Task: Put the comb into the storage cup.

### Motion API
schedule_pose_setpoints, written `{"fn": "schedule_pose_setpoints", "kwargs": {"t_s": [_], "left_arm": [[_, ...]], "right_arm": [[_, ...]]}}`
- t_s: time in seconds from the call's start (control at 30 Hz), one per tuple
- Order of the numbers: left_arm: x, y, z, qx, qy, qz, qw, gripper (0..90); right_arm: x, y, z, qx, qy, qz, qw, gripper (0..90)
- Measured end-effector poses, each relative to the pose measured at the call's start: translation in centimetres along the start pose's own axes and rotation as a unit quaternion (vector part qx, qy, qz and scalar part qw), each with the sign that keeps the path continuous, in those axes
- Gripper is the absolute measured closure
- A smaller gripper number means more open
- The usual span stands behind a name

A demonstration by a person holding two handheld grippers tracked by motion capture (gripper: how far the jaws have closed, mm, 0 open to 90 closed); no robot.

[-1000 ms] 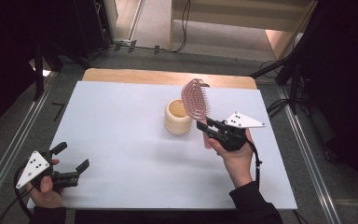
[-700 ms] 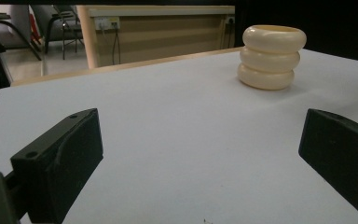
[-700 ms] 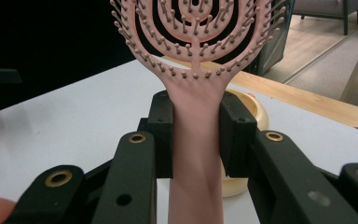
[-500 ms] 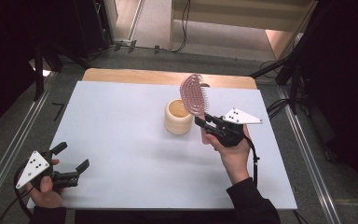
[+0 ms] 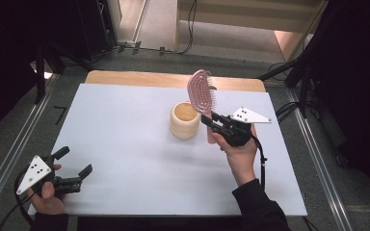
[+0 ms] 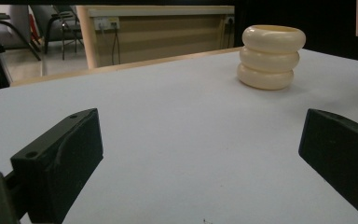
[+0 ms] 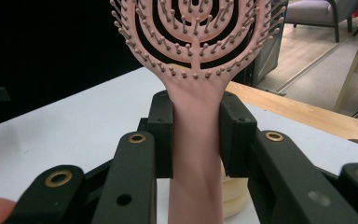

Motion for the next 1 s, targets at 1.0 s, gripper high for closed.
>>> {"fn": "schedule_pose_setpoints", "kwargs": {"t_s": [1.0], "left_arm": [[0.0,0.0,0.0,-0.001,0.001,0.000,1.0000,0.3]], "right_arm": [[1.7,1.1,2.5,0.006,0.020,0.001,0.9998,68.1]]}}
Point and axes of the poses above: each handheld gripper's, and its own axes: z roughly forward along the jaws, x roughly out of its top, y roughly to its right, the point moved 2 cm from there along z, roughly forward along the jaws, and after that the axes turned 14 degrees about x, right-handed, at the moved point
